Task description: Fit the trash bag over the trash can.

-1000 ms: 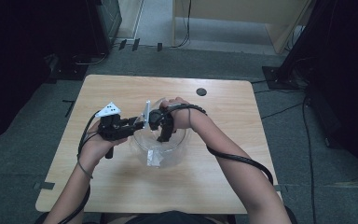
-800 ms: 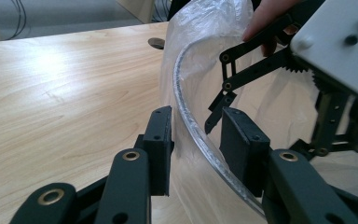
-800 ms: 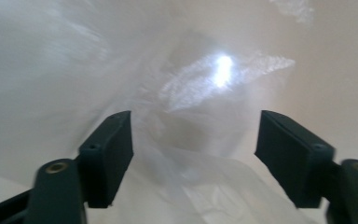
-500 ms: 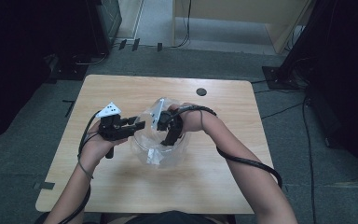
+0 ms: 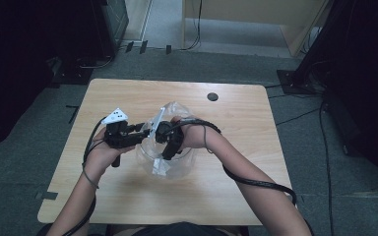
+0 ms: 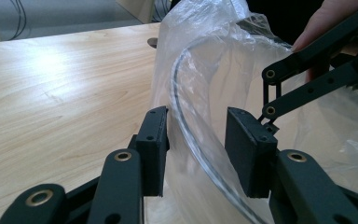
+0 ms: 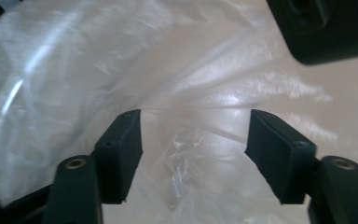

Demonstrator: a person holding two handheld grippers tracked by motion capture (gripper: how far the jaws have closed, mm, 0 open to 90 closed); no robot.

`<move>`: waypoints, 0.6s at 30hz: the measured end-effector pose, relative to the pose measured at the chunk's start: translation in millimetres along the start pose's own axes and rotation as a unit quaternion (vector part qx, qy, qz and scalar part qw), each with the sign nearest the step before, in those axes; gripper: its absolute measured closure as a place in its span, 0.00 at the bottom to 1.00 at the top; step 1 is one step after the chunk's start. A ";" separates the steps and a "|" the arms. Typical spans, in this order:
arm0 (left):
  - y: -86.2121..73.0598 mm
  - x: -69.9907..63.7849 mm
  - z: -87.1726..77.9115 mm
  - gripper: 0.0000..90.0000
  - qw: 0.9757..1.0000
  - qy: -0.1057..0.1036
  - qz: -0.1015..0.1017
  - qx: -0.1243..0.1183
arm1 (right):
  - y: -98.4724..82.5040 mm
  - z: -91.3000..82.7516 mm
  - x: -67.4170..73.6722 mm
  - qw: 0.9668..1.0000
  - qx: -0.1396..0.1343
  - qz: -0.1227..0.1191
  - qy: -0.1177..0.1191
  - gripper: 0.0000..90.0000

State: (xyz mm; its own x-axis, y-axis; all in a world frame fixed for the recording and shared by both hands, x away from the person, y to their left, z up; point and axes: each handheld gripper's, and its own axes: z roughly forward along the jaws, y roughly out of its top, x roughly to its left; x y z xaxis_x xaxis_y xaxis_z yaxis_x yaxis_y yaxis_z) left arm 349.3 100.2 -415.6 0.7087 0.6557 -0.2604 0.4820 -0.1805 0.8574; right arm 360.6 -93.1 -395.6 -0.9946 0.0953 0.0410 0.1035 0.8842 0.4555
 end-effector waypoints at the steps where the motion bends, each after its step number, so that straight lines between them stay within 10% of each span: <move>1: 0.2 0.2 -0.1 0.65 1.000 0.000 0.000 0.000 | -1.3 -0.1 -1.7 1.000 -0.001 0.002 0.003 0.36; 12: 0.5 0.4 -0.6 0.65 1.000 0.002 0.001 0.003 | -8.3 -4.6 -35.4 0.998 -0.030 0.019 -0.046 0.43; 18: 0.9 1.1 -1.5 0.64 1.000 0.001 0.002 0.001 | -6.0 -3.1 -40.3 0.996 -0.031 -0.017 -0.077 0.40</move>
State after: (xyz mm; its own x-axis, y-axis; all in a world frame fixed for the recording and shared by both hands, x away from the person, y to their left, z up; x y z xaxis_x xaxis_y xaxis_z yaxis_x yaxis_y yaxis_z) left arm 349.7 101.8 -414.4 0.7089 0.6572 -0.2561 0.4806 -0.1843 0.8574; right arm 400.1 -103.7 -397.2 -0.9843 0.1383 -0.1101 0.0637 0.8586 0.5087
